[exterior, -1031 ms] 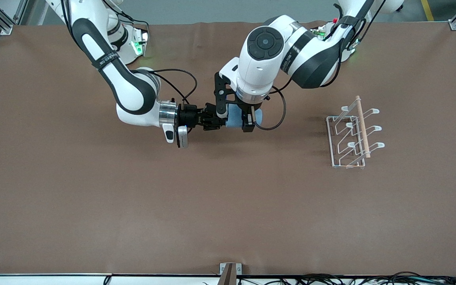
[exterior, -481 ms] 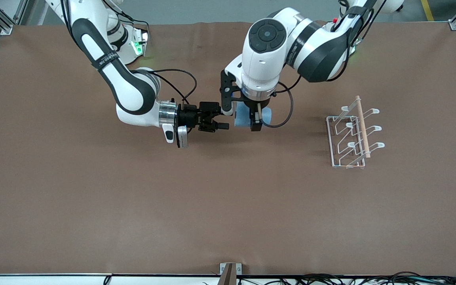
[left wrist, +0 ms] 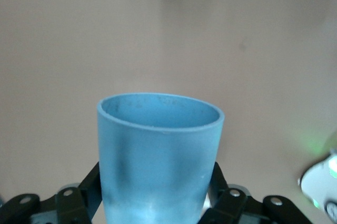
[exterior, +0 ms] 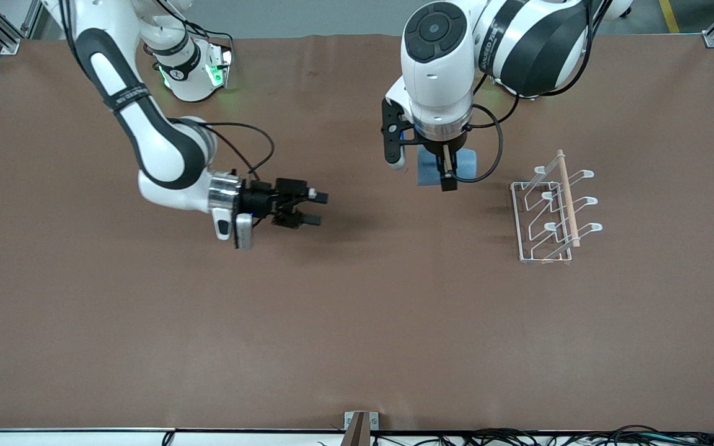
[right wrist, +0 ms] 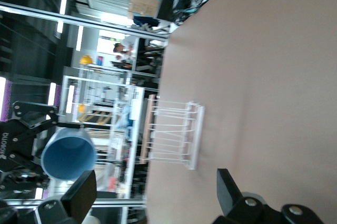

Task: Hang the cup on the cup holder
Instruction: 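Open the right gripper and withdraw while the left gripper carries the cup, then lower the blue cup onto a rack hook with the left gripper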

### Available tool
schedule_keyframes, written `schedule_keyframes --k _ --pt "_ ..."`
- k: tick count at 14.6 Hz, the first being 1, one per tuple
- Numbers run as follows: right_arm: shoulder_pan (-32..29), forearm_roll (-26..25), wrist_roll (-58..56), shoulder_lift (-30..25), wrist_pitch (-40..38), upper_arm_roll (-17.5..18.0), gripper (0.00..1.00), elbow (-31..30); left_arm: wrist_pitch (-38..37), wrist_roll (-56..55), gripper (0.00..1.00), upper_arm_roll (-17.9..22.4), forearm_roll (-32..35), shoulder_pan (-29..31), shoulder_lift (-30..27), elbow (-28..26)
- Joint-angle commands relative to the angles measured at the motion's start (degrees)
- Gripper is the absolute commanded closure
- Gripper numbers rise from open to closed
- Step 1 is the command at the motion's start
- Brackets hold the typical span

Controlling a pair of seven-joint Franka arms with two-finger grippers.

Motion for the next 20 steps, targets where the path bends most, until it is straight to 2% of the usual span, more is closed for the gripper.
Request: schedule_keyframes --k 1,4,6,9,10,11,13,16,20 --pt "-1.08 -9.81 0.16 -1.61 -0.55 -4.38 0.0 -0.81 -3.91 1.29 0.99 -0.04 6.75 0.09 -1.69 -2.76" --pt "-1.17 -22.46 3.73 -1.61 -4.4 -10.01 0.0 3.75 -4.62 1.2 0.99 -0.3 12.65 2.03 -4.85 -8.73" --pt "-1.17 -33.27 9.88 -1.52 -8.17 -13.7 0.0 8.66 -5.32 0.5 0.99 -0.39 17.47 3.16 -6.69 -13.12" --pt "-0.73 -46.55 20.34 -1.52 -11.89 -17.75 0.0 13.08 -5.59 0.5 0.99 -1.26 23.81 5.1 -7.58 -17.18" --pt "-0.73 -53.21 23.33 -1.96 -11.97 -18.72 0.0 13.96 -5.67 0.41 0.99 -1.35 26.18 5.45 -7.32 -18.4" --pt "-0.82 -58.23 25.97 -2.4 -12.06 -19.51 0.0 14.14 -5.68 0.32 0.99 -1.44 28.29 5.63 -7.23 -19.81" --pt "-0.64 -65.19 34.21 -3.98 -11.98 -20.66 0.0 15.1 -5.68 -1.51 0.99 -1.44 31.72 6.59 -6.62 -21.31" --pt "-0.82 -80.47 42.94 -4.42 -12.59 -20.75 0.0 17.29 -5.68 -3.45 0.99 -2.06 35.76 7.91 -4.77 -23.5" --pt "-0.73 -93.84 48.76 -6.0 -16.19 -22.15 0.0 24.66 -5.68 -5.99 0.99 -2.76 41.22 7.92 -0.82 -25.71"
